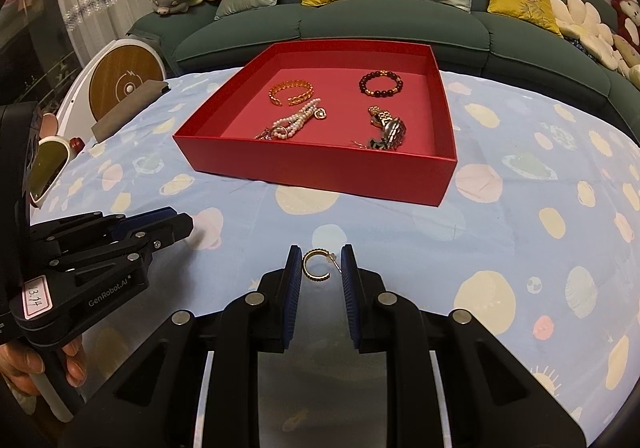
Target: Organize jewelry
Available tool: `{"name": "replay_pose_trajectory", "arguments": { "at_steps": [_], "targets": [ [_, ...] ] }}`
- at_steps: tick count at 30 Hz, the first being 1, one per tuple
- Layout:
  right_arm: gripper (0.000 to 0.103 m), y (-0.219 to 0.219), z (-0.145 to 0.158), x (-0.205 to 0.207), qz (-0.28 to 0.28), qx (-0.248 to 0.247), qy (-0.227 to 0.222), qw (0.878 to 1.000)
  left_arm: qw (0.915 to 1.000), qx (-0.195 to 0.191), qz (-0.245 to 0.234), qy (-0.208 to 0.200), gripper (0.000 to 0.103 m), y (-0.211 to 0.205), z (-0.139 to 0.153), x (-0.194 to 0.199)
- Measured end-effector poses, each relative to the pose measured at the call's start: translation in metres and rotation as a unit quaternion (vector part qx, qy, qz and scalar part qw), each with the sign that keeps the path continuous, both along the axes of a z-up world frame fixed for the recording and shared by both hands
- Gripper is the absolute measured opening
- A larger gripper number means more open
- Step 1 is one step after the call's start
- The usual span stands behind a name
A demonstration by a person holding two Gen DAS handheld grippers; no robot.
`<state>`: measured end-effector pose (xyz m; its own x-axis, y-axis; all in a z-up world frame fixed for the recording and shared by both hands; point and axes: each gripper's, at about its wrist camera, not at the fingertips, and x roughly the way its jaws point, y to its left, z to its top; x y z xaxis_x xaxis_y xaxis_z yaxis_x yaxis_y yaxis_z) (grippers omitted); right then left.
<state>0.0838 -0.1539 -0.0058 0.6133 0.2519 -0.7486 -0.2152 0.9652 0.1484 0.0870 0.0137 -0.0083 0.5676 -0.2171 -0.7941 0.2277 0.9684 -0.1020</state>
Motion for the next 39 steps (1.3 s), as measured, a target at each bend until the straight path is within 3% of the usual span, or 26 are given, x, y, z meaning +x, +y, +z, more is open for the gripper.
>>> {"name": "replay_pose_trajectory", "arguments": {
  "at_steps": [18, 35, 39],
  "targets": [
    [0.020, 0.018, 0.053, 0.017, -0.001, 0.031, -0.060, 0.998, 0.9975, -0.042, 0.022, -0.053, 0.016, 0.003, 0.058, 0.017],
    [0.020, 0.006, 0.075, 0.062, -0.038, 0.018, -0.086, 0.995, 0.9956, -0.015, 0.042, -0.083, 0.016, -0.002, 0.084, 0.075],
    [0.020, -0.007, 0.076, 0.072, -0.051, 0.023, -0.077, 0.995, 0.9951, 0.025, 0.033, -0.090, 0.016, -0.007, 0.081, 0.085]
  ]
}}
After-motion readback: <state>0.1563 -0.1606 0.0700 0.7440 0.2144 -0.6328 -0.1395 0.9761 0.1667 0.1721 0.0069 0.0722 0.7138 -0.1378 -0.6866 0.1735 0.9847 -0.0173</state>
